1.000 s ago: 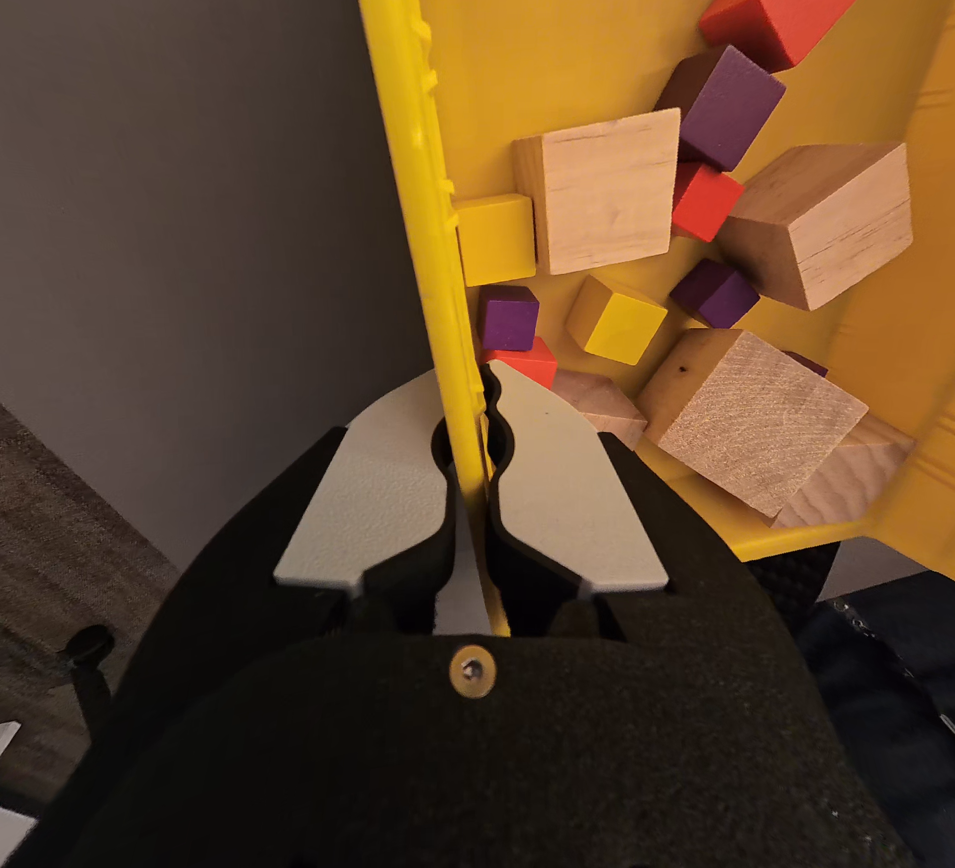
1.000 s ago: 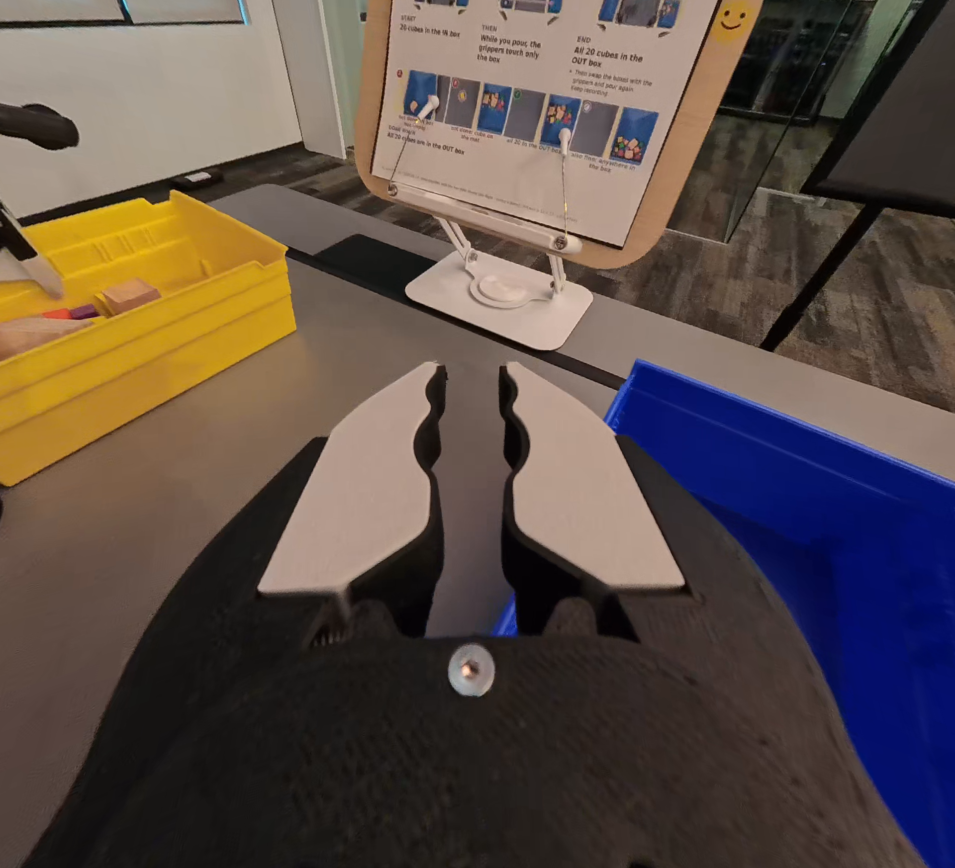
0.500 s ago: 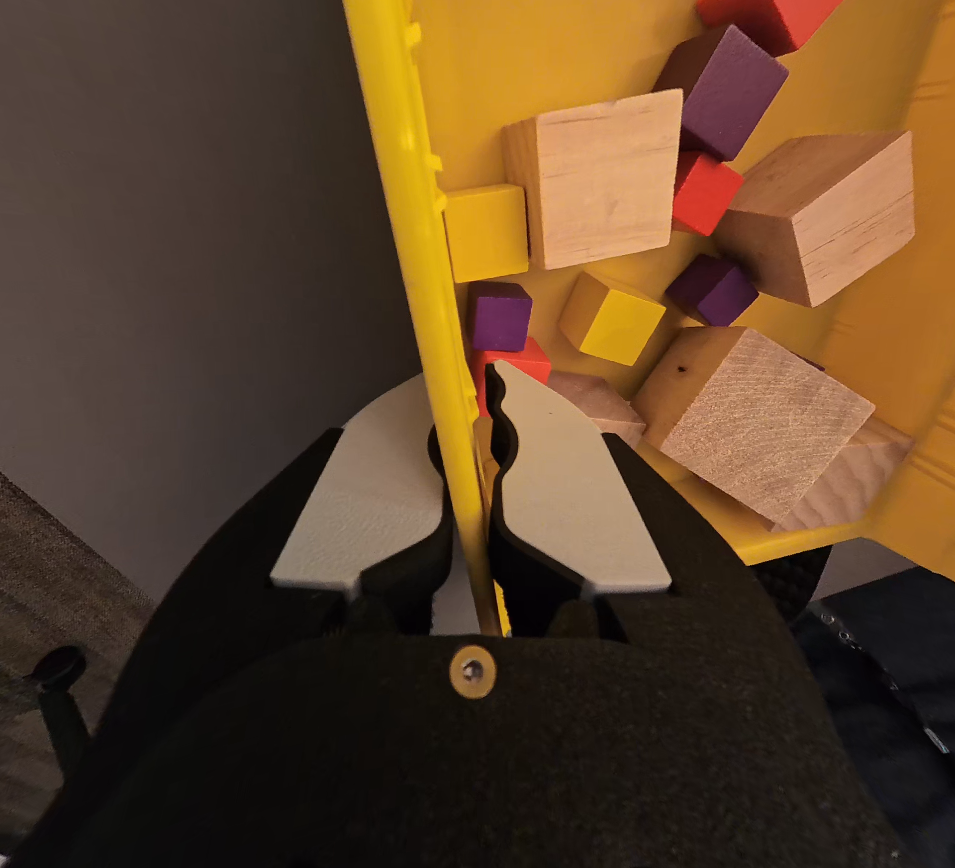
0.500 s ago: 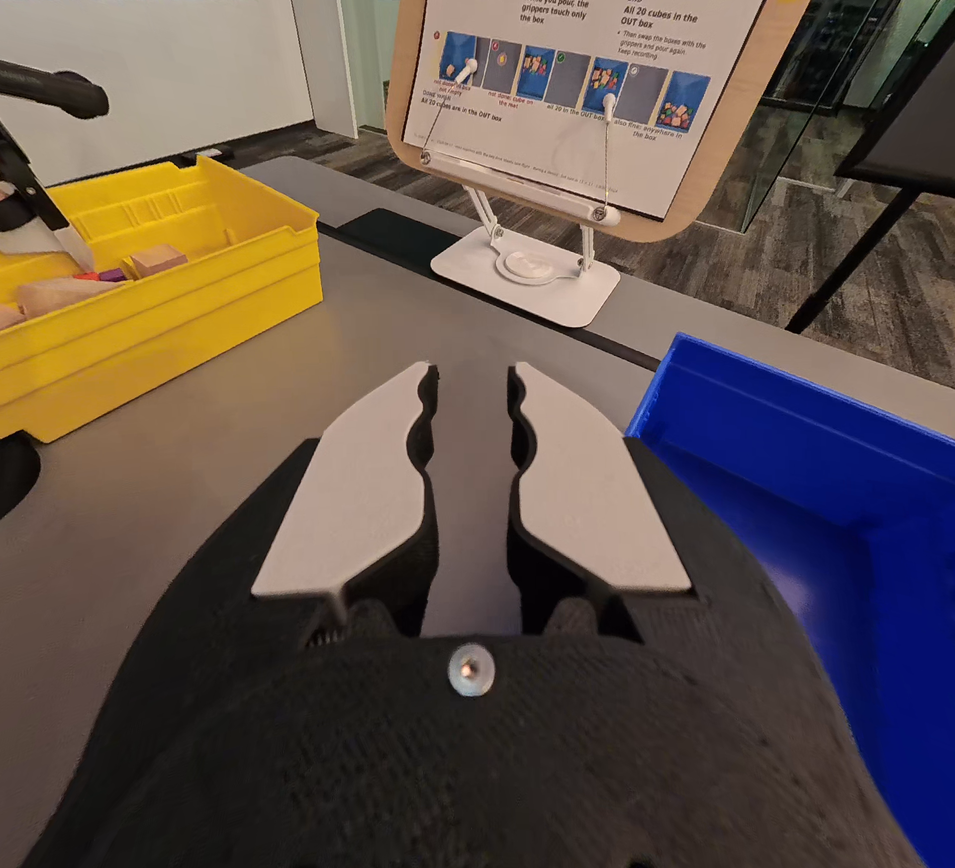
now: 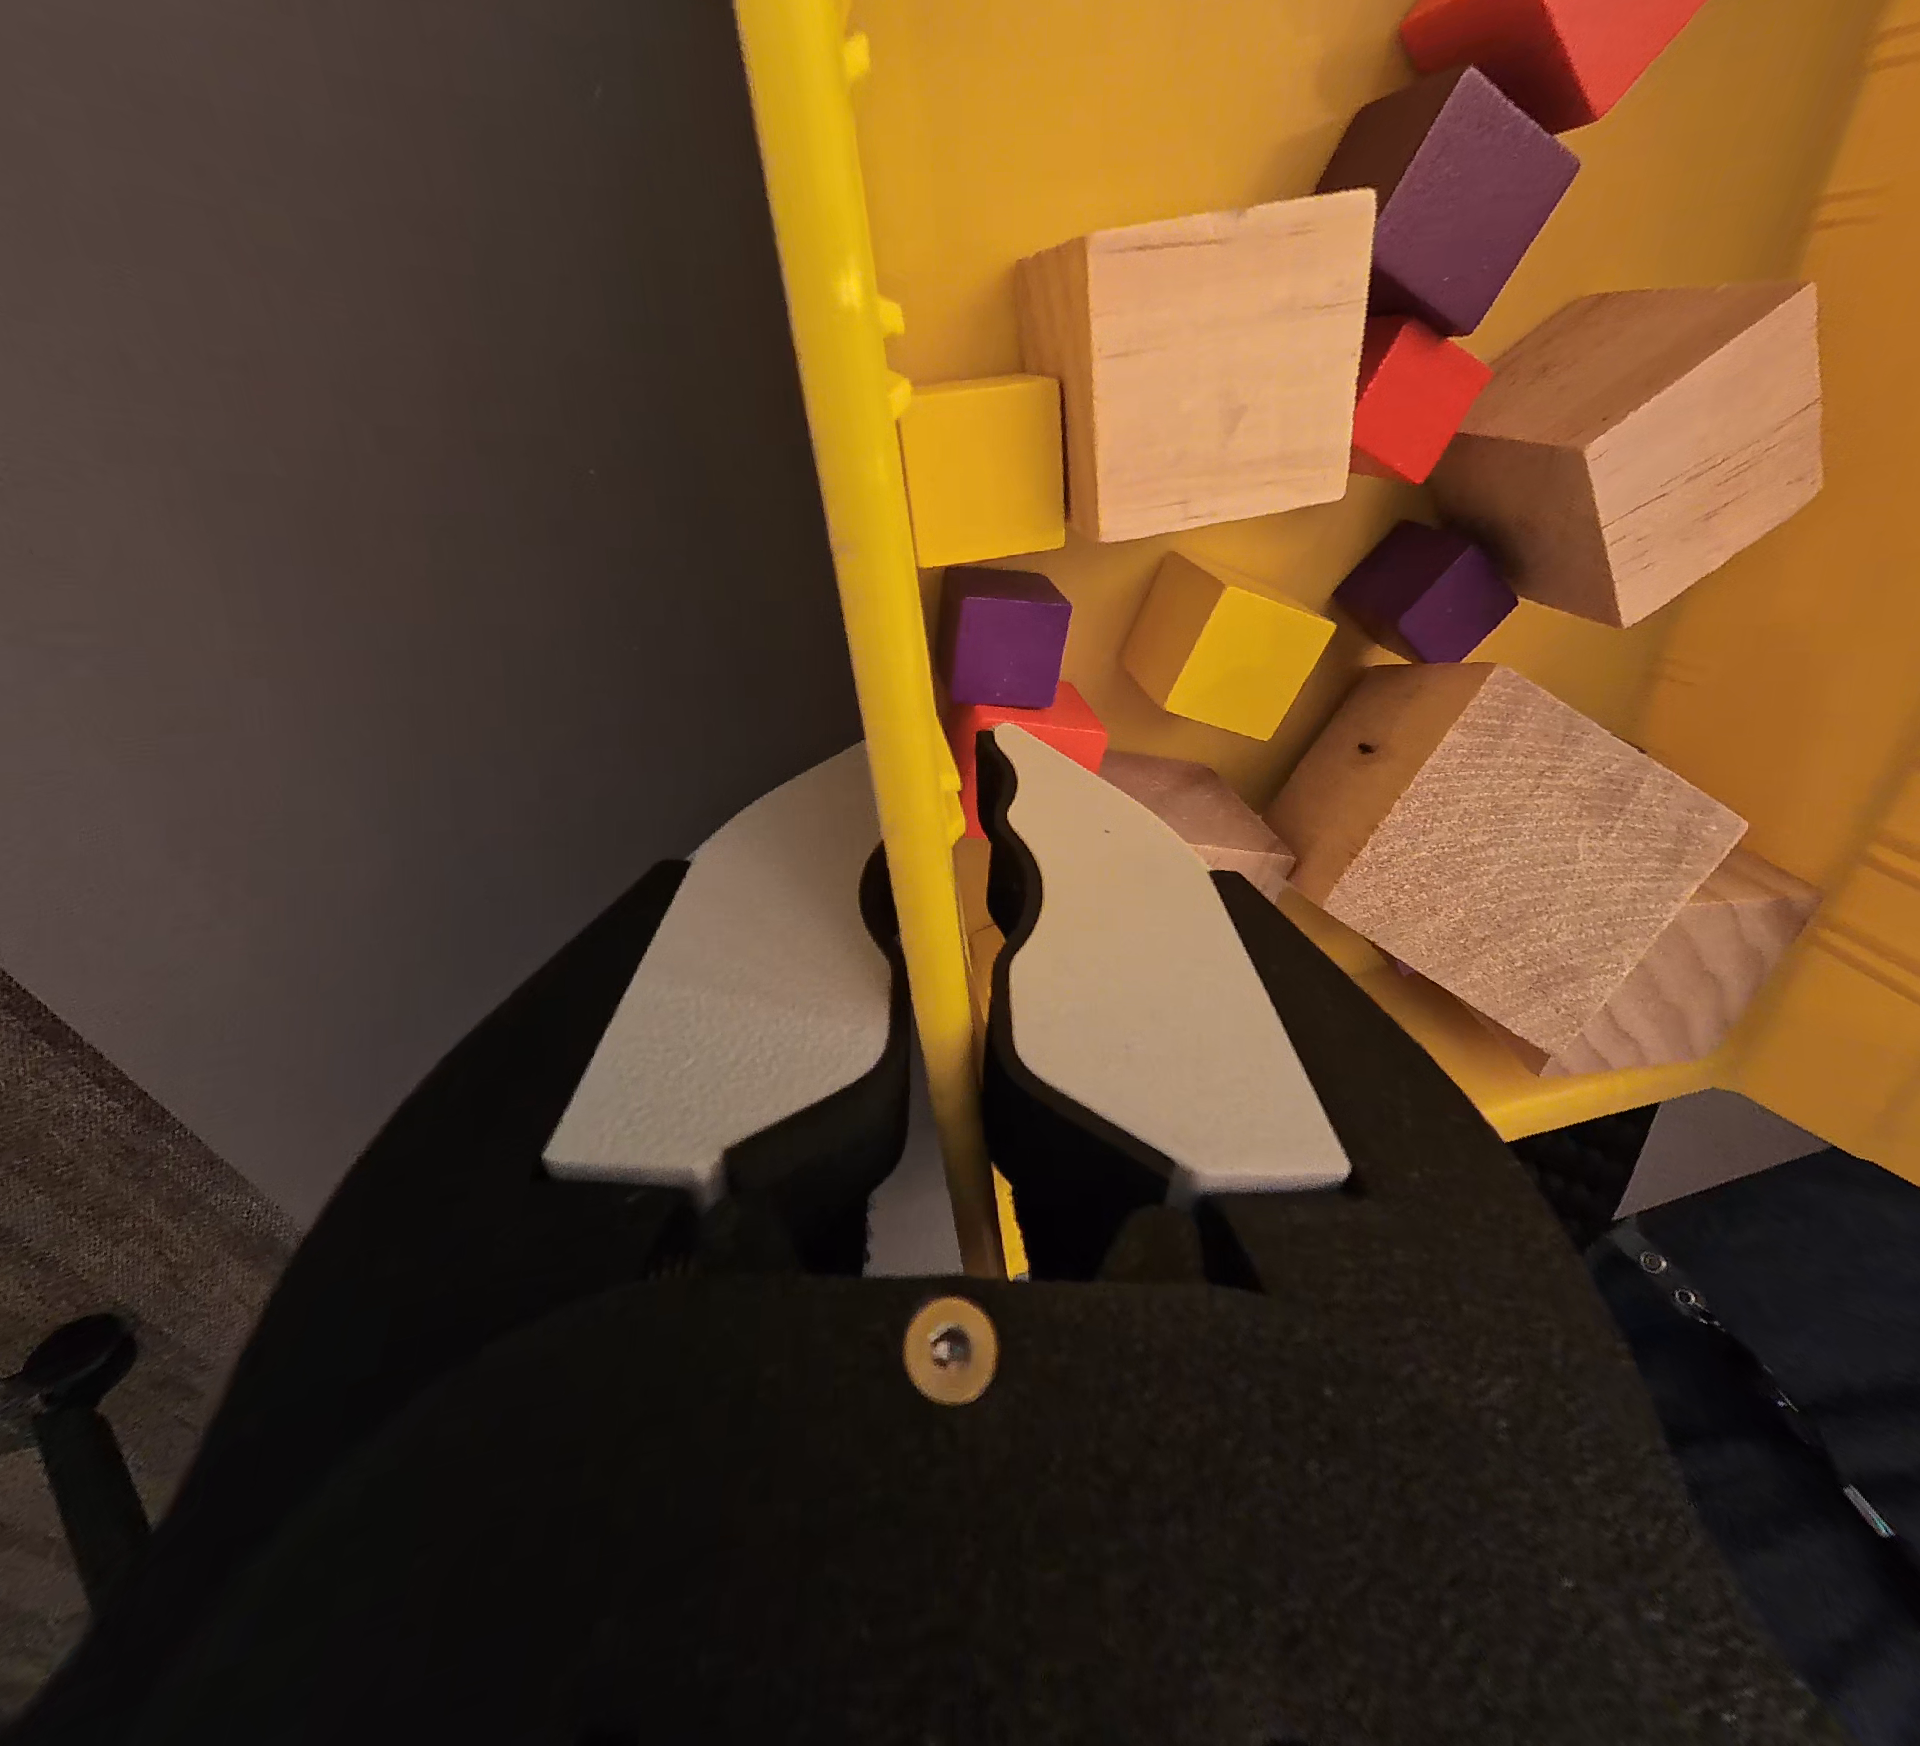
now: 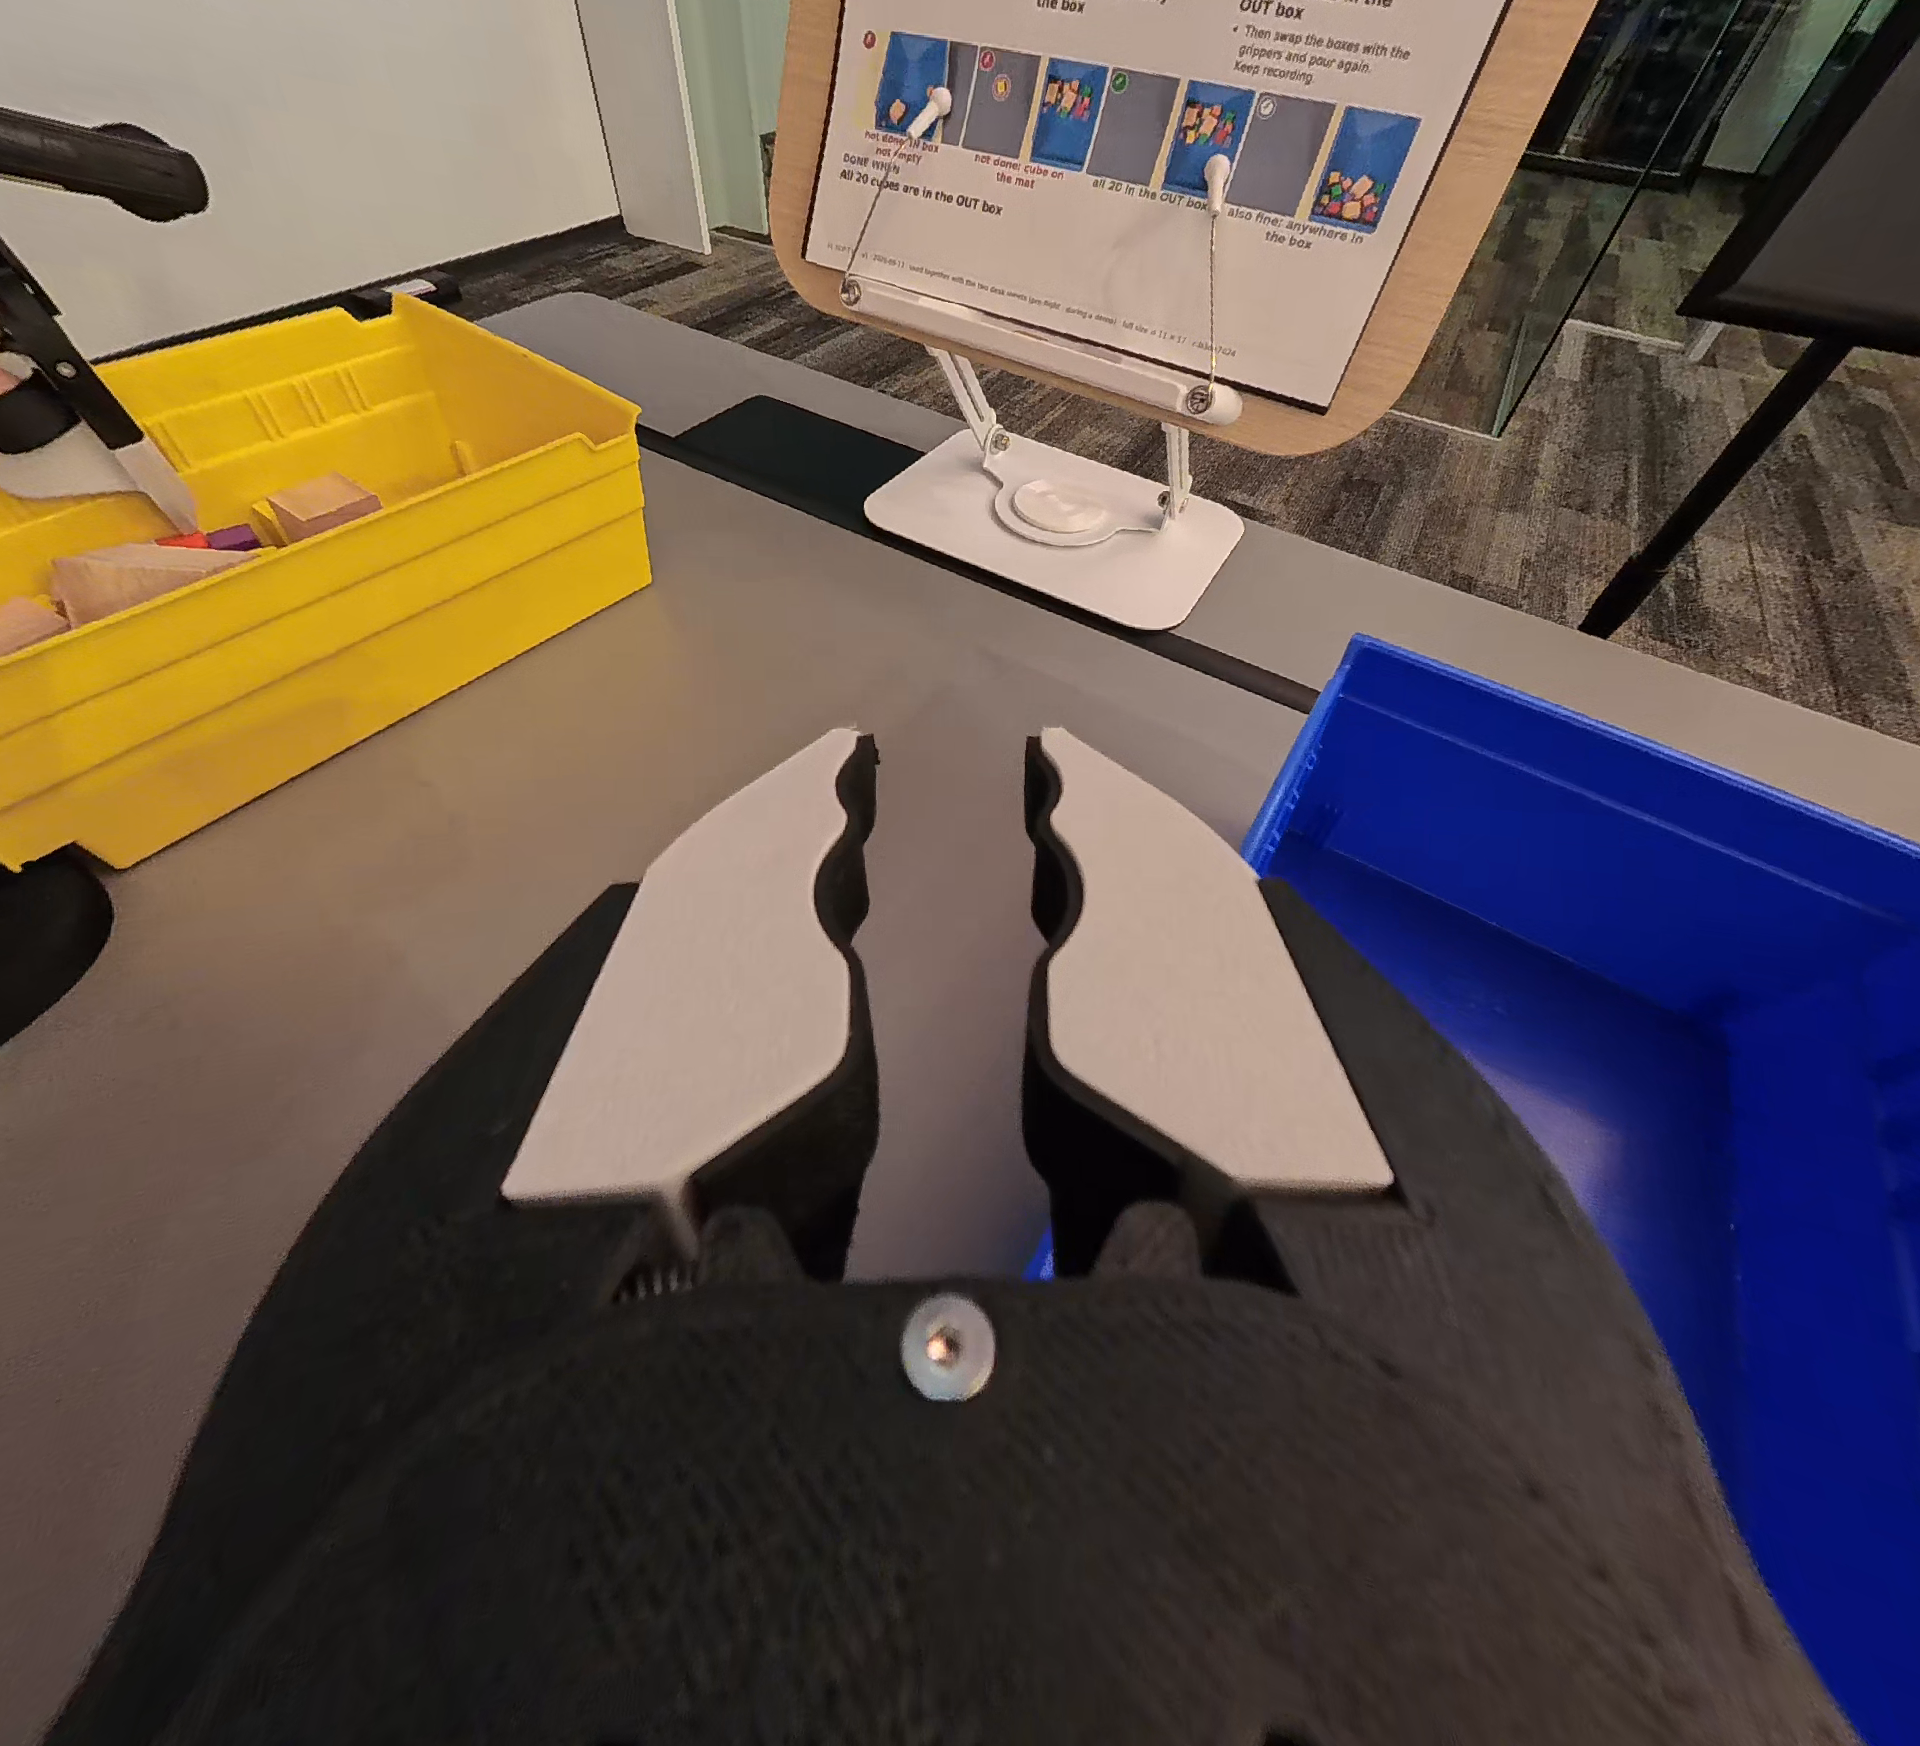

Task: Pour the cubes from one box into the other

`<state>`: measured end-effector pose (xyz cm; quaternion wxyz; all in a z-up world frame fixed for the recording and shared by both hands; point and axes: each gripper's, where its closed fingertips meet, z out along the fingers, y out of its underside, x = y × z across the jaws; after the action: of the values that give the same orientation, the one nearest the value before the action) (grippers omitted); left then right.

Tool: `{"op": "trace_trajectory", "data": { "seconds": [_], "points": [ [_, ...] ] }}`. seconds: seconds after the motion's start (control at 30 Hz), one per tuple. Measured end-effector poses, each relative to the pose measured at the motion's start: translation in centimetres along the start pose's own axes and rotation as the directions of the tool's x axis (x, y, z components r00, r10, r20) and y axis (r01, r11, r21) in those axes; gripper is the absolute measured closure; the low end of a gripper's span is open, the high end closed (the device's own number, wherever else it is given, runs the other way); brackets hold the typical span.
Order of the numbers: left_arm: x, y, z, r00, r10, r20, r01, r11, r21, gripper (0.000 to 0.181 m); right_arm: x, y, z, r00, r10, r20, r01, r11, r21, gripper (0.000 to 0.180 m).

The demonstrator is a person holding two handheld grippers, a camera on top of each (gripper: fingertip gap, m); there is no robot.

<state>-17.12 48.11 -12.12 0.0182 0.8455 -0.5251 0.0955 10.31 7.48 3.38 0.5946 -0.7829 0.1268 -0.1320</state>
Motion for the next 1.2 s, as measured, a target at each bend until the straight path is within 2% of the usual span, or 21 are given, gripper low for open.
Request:
{"op": "trace_trajectory", "data": {
  "seconds": [0.33, 0.53, 0.6, 0.7, 0.8, 0.93, 1.03, 1.13, 1.2],
  "points": [
    [0.0, 0.0, 0.0, 1.000, -0.004, -0.005, 0.004, 1.000, 0.017, 0.170, -0.8, 0.6, 1.0, 0.999, 0.040, 0.035, -0.038, 0.999, -0.032, 0.152],
    [0.0, 0.0, 0.0, 1.000, -0.007, -0.009, 0.007, 1.000, 0.018, 0.170, -3.5, 2.5, 3.4, 0.988, 0.102, 0.117, -0.081, 0.981, -0.177, 0.147],
    [0.0, 0.0, 0.0, 1.000, -0.024, -0.011, 0.024, 1.000, 0.018, 0.170, -5.9, 2.6, 4.7, 0.954, 0.204, 0.220, -0.152, 0.961, -0.230, 0.147],
    [0.2, 0.0, 0.0, 0.997, -0.061, -0.045, 0.062, 0.998, 0.016, 0.167, -11.1, 1.8, 7.0, 0.834, 0.372, 0.407, -0.223, 0.903, -0.366, 0.142],
    [0.5, -0.1, -0.1, 0.990, -0.105, -0.098, 0.107, 0.994, 0.016, 0.161, -14.7, 0.8, 9.8, 0.771, 0.450, 0.451, -0.227, 0.855, -0.466, 0.138],
    [0.7, -0.3, -0.3, 0.981, -0.128, -0.145, 0.134, 0.990, 0.039, 0.156, -18.4, 0.5, 12.4, 0.724, 0.515, 0.458, -0.218, 0.801, -0.557, 0.130],
    [0.8, -0.5, -0.5, 0.979, -0.135, -0.155, 0.145, 0.988, 0.055, 0.156, -20.0, 0.1, 15.4, 0.747, 0.522, 0.412, -0.244, 0.792, -0.559, 0.125],
    [0.7, -1.6, -1.6, 0.973, -0.154, -0.170, 0.175, 0.977, 0.119, 0.157, -22.1, 0.8, 17.9, 0.762, 0.554, 0.336, -0.238, 0.722, -0.650, 0.108],
    [0.4, -2.5, -2.2, 0.976, -0.159, -0.150, 0.183, 0.970, 0.162, 0.160, -23.4, 0.9, 19.3, 0.768, 0.565, 0.301, -0.239, 0.689, -0.684, 0.108]
  ]
}}
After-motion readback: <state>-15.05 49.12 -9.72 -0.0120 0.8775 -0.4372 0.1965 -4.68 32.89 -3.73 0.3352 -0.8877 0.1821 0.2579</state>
